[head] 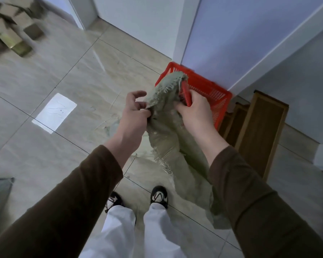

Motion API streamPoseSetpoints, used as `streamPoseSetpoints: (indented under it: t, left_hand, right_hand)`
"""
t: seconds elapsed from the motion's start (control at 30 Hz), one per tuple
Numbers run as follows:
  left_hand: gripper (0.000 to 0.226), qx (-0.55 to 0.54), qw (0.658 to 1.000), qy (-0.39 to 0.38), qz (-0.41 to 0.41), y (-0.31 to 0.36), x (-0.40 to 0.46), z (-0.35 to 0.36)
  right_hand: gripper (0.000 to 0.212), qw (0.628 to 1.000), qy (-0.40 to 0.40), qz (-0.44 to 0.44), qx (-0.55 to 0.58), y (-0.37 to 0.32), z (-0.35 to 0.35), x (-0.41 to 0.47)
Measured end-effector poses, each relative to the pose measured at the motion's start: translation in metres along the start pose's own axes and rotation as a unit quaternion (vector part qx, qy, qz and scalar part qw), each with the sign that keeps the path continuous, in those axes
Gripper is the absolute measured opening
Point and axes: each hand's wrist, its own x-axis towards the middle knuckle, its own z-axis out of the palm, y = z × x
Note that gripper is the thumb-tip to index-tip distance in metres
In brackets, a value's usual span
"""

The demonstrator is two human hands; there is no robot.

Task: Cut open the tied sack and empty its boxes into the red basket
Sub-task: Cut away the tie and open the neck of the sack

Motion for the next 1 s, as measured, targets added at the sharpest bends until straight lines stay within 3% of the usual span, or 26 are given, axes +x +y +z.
streamPoseSetpoints:
  t: [0.1,0.17,0.3,0.4,0.5,0.57,0.67,0.8,0.87,1.0]
  left_hand:
    - [0.027,0.007,1.000,-0.020,-0.008,0.001,0.004,-0.001]
    - [0.026,0.062,0.997,-0.048,-0.015,0.000,0.007,-0.001]
    - [0.006,0.086,0.993,-0.080,-0.023,-0.003,0.012,-0.002]
    - [0.012,-0.016,0.992,-0.077,-0.097,0.002,0.014,-0.003]
    - [0.017,-0.072,0.985,-0.069,-0.140,0.005,0.019,-0.002]
    - [0.019,-0.078,0.984,-0.063,-0.147,0.005,0.021,-0.001]
    - [0.026,-0.079,0.981,-0.061,-0.167,0.005,0.022,-0.001]
    - [0.025,-0.082,0.980,-0.066,-0.169,0.003,0.020,0.000]
    - [0.023,-0.075,0.983,-0.073,-0.150,0.003,0.019,0.002]
    - [0.027,-0.045,0.989,-0.092,-0.107,0.004,0.014,0.002]
  right_hand:
    - [0.014,0.996,0.023,-0.074,-0.041,0.001,0.004,0.007]
    - [0.014,0.986,0.045,-0.125,-0.102,-0.001,0.004,0.013]
    - [0.021,0.977,0.037,-0.140,-0.159,-0.005,-0.004,0.026]
    - [0.020,0.973,0.002,-0.116,-0.199,-0.002,-0.012,0.026]
    - [0.045,0.950,-0.024,-0.083,-0.299,0.007,-0.031,0.011]
    - [0.053,0.938,0.008,-0.074,-0.340,0.011,-0.049,-0.010]
    - [0.047,0.929,0.040,-0.070,-0.361,0.009,-0.068,-0.043]
    - [0.029,0.956,-0.071,-0.046,-0.280,-0.010,-0.061,-0.072]
    - [0.017,0.937,-0.089,-0.075,-0.328,-0.017,-0.046,-0.079]
    - [0.019,0.906,-0.064,-0.103,-0.406,-0.017,-0.017,-0.083]
